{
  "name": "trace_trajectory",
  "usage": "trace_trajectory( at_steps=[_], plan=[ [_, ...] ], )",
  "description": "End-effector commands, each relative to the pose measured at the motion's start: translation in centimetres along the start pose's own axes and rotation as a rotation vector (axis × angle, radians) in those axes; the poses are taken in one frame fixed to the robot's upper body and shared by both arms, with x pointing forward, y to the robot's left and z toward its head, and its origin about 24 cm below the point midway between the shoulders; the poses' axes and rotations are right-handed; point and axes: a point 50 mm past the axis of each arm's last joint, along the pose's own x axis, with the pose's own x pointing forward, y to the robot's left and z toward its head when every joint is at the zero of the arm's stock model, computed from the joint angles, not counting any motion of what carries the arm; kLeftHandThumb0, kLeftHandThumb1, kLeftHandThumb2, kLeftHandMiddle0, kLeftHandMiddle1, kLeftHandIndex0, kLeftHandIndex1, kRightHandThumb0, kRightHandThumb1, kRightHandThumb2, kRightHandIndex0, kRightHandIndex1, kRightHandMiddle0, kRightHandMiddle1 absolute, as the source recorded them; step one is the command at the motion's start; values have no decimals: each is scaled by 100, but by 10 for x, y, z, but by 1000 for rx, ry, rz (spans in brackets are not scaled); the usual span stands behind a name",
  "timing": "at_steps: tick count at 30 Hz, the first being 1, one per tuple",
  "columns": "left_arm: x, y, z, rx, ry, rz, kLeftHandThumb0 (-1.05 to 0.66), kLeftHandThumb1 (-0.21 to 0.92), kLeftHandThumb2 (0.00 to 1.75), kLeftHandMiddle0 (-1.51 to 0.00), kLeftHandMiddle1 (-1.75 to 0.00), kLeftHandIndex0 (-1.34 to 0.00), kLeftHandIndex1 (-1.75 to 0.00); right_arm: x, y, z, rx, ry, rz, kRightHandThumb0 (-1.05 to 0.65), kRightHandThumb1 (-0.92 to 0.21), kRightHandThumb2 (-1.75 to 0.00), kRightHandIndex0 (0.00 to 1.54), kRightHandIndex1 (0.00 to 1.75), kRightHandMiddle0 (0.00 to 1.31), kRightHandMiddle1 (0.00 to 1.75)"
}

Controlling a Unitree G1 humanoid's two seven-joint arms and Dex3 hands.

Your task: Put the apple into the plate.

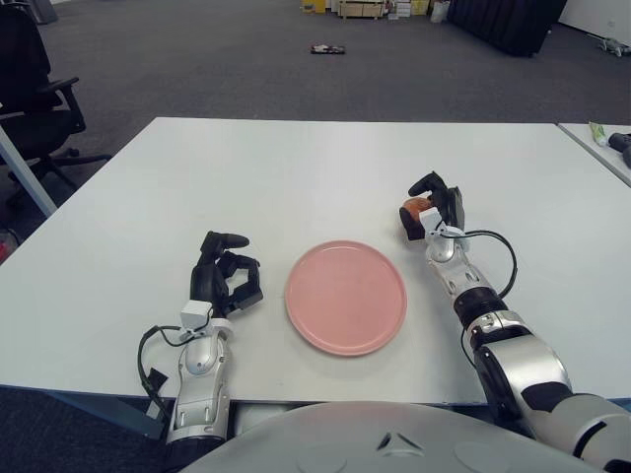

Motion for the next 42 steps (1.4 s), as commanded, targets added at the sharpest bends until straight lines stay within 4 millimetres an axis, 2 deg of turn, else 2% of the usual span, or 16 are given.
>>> trace_trajectory(
  at_steps=[1,18,37,38,40,41,42],
  plan=[
    [5,-2,4,-11,-25,1,-1,34,124,-63,-156,-43,-175,0,-4,8,52,-29,-42,0,1,-166,88,167,62,175],
    [7,-2,2,0,-19,9,-1,33,128,-60,-164,-43,-175,-17,-20,41,170,-162,-84,0,0,-166,87,169,61,175],
    [8,-1,2,0,-21,10,-1,30,131,-62,-164,-45,-175,-24,-28,56,219,-264,17,0,-1,-166,86,171,60,175],
    [8,-1,2,-2,-21,9,-1,30,131,-62,-164,-45,-175,-24,-29,56,219,-265,30,-1,-6,-160,83,172,59,171],
    [8,-1,3,-5,-23,7,-1,30,132,-61,-166,-45,-175,-24,-29,55,215,-254,65,-1,-23,-139,70,173,50,165],
    [7,-1,3,-6,-25,6,-1,30,132,-61,-166,-45,-175,-24,-30,55,208,-241,86,-1,-38,-121,59,174,39,165],
    [7,-1,3,-6,-26,6,-1,30,132,-61,-166,-45,-175,-24,-30,54,204,-232,100,-20,-39,-113,38,165,25,150]
  ],
)
